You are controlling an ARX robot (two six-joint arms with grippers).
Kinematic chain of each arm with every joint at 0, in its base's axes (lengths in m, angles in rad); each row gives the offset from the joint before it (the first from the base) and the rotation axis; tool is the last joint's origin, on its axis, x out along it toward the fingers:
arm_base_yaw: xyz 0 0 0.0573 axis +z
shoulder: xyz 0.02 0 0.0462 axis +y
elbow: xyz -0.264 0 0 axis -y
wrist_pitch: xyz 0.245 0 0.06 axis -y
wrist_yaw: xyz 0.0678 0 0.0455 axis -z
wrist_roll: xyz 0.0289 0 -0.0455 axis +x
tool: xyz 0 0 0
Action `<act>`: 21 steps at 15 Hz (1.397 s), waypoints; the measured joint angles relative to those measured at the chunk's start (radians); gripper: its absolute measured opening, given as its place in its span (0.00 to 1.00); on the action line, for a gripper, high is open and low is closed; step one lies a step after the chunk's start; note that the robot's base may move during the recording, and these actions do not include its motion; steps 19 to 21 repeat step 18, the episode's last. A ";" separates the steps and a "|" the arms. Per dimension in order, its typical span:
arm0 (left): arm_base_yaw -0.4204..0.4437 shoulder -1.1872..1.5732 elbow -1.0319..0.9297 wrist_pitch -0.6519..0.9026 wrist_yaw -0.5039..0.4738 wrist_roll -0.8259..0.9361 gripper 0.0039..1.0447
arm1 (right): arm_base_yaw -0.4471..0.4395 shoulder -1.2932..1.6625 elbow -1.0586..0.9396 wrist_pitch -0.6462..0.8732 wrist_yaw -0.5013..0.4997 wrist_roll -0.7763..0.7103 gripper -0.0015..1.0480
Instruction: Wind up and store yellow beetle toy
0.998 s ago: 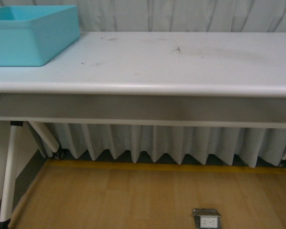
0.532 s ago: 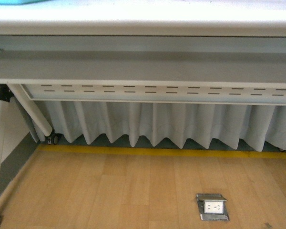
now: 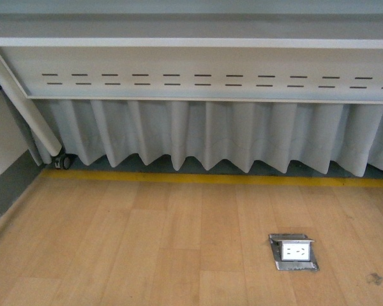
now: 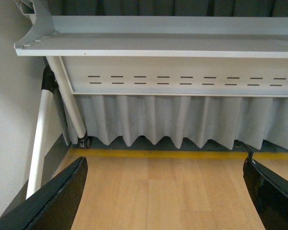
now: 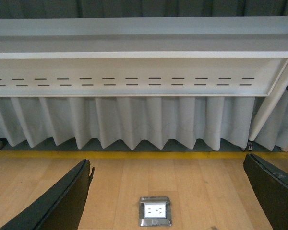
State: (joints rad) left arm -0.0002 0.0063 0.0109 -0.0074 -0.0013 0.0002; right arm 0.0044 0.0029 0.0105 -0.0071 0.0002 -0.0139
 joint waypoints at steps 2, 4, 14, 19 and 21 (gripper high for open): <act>0.000 0.000 0.000 0.001 0.002 0.000 0.94 | 0.000 0.000 0.000 0.001 0.000 0.000 0.94; 0.000 0.000 0.000 0.002 0.001 0.000 0.94 | 0.000 0.000 0.000 0.002 0.000 0.000 0.94; 0.000 0.000 0.000 0.002 0.001 0.000 0.94 | 0.000 0.000 0.000 0.002 0.000 0.000 0.94; 0.000 0.000 0.000 0.002 0.001 0.000 0.94 | 0.000 0.000 0.000 0.002 0.000 0.000 0.94; 0.000 0.000 0.000 0.002 0.001 0.000 0.94 | 0.000 0.000 0.000 0.002 0.000 0.000 0.94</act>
